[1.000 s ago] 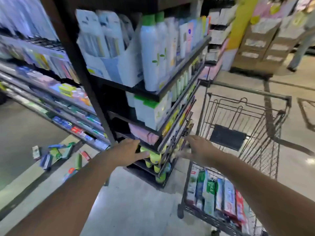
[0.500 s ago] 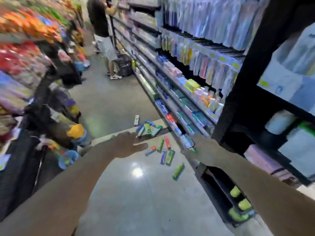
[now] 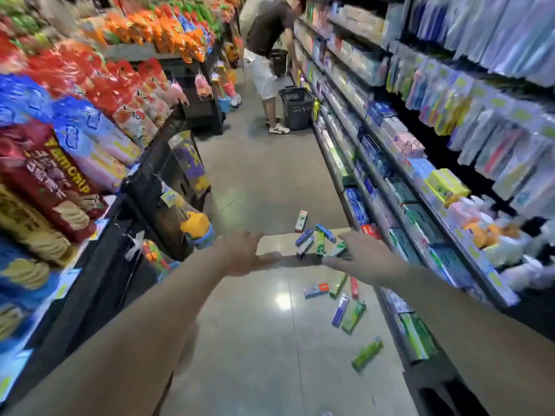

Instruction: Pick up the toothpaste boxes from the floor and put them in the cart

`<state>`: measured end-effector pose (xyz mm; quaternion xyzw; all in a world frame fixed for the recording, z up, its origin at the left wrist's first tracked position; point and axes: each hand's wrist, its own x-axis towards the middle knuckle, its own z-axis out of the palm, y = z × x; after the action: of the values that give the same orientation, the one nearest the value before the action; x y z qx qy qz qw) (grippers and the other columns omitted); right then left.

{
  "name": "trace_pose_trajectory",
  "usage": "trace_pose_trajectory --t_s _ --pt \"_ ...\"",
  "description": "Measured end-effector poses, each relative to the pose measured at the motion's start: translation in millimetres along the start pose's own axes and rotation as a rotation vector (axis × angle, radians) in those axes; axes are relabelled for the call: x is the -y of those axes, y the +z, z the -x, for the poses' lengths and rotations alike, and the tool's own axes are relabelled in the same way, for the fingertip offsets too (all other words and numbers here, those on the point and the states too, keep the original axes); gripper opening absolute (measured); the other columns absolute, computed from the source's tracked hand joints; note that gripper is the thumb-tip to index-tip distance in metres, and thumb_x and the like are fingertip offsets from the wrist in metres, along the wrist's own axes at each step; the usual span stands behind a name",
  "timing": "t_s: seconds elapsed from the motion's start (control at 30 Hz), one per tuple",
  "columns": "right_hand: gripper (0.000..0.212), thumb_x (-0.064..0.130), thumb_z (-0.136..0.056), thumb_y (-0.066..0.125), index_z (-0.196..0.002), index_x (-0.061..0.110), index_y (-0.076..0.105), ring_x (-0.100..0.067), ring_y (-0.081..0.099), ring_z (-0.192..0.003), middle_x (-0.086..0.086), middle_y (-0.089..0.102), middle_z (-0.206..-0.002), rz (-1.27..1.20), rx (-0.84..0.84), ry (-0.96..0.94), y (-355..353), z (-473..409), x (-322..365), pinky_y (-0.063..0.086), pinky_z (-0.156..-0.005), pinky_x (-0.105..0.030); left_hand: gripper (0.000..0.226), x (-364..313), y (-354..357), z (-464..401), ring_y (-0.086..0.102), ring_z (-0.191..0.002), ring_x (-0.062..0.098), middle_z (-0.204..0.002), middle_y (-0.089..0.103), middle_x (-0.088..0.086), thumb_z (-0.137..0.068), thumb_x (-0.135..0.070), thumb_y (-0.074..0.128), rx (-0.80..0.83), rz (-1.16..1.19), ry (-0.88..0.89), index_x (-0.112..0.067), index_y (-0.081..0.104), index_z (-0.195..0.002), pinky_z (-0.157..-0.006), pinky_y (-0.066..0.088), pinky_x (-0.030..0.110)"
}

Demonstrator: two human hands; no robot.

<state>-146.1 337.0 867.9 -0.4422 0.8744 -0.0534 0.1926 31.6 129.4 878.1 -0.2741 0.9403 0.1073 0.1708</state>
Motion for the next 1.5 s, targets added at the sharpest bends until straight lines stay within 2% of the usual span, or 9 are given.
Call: trace_pose_trajectory --t_s 0.1,0.27,0.53,0.73,0.93,1.0,1.1,1.33,1.5 --pt "0.089 0.084 -0.074 0.043 -0.138 0.022 0.043 -0.024 0.047 -0.124 -0.002 0.05 -0.138 -0.01 -0.025 -0.025 -25 -52 -3 0.041 -0.1 -0.041 0.093 4 -21 -41 0.042 -0.134 0.03 -0.146 0.044 0.008 -0.08 -0.083 0.033 -0.022 -0.015 -0.03 -0.02 0.034 -0.148 -0.108 0.035 0.049" --pt "0.073 0.071 -0.084 0.05 -0.139 0.022 0.042 -0.024 0.044 -0.127 -0.002 0.048 -0.14 -0.011 -0.007 -0.069 -44 -122 0 0.037 -0.102 -0.04 0.087 17 -48 -99 0.033 -0.14 0.03 -0.152 0.037 0.009 -0.087 -0.076 0.036 -0.018 -0.041 -0.032 -0.019 0.026 -0.153 -0.113 0.026 0.052" --pt "0.086 0.076 -0.084 0.043 -0.146 0.016 0.033 -0.024 0.036 -0.136 -0.003 0.038 -0.15 0.044 0.054 -0.067 -46 -278 30 0.031 -0.105 -0.04 0.092 106 -67 -222 0.027 -0.144 0.028 -0.156 0.032 0.008 -0.085 -0.08 0.033 0.033 -0.015 -0.042 -0.019 0.024 -0.153 -0.115 0.024 0.053" --pt "0.093 0.078 -0.083 0.043 -0.151 0.018 0.026 -0.023 0.034 -0.138 -0.002 0.036 -0.153 0.052 0.065 0.011 -70 -397 66 0.03 -0.108 -0.041 0.09 182 -117 -327 0.023 -0.145 0.025 -0.156 0.031 0.007 -0.084 -0.08 0.034 0.068 -0.041 0.02 -0.022 0.024 -0.152 -0.117 0.015 0.056" --pt "0.091 0.074 -0.084 0.046 -0.152 0.017 0.026 -0.024 0.038 -0.135 -0.006 0.041 -0.148 -0.011 0.075 0.1 -97 -484 88 0.033 -0.107 -0.04 0.09 231 -167 -430 0.033 -0.141 0.028 -0.153 0.035 0.008 -0.084 -0.08 0.033 0.061 -0.112 0.077 -0.02 0.029 -0.151 -0.111 0.025 0.047" --pt "0.092 0.075 -0.083 0.046 -0.151 0.017 0.027 -0.024 0.036 -0.136 -0.006 0.042 -0.147 -0.019 0.071 0.13 -104 -509 85 0.032 -0.109 -0.041 0.093 238 -176 -465 0.033 -0.142 0.028 -0.155 0.033 0.007 -0.082 -0.083 0.03 0.09 -0.132 0.085 -0.022 0.025 -0.152 -0.112 0.025 0.049" --pt "0.094 0.075 -0.084 0.045 -0.152 0.015 0.025 -0.025 0.032 -0.14 -0.006 0.034 -0.154 -0.033 0.088 0.164 -113 -546 71 0.031 -0.113 -0.042 0.093 239 -188 -520 0.031 -0.143 0.029 -0.157 0.029 0.006 -0.083 -0.083 0.031 0.11 -0.122 0.11 -0.023 0.021 -0.154 -0.114 0.024 0.049" --pt "0.094 0.076 -0.083 0.044 -0.153 0.017 0.024 -0.024 0.031 -0.142 -0.004 0.032 -0.156 -0.084 0.086 0.235 -138 -654 14 0.029 -0.114 -0.042 0.09 211 -226 -640 0.024 -0.146 0.03 -0.159 0.026 0.007 -0.087 -0.078 0.035 0.143 -0.085 0.194 -0.022 0.019 -0.155 -0.117 0.021 0.045" --pt "0.096 0.079 -0.081 0.043 -0.152 0.016 0.025 -0.024 0.033 -0.14 -0.005 0.034 -0.155 -0.081 0.117 0.27 -157 -722 -24 0.03 -0.114 -0.042 0.091 193 -248 -719 0.025 -0.145 0.031 -0.158 0.028 0.008 -0.086 -0.08 0.033 0.202 -0.122 0.206 -0.022 0.02 -0.155 -0.117 0.019 0.051"
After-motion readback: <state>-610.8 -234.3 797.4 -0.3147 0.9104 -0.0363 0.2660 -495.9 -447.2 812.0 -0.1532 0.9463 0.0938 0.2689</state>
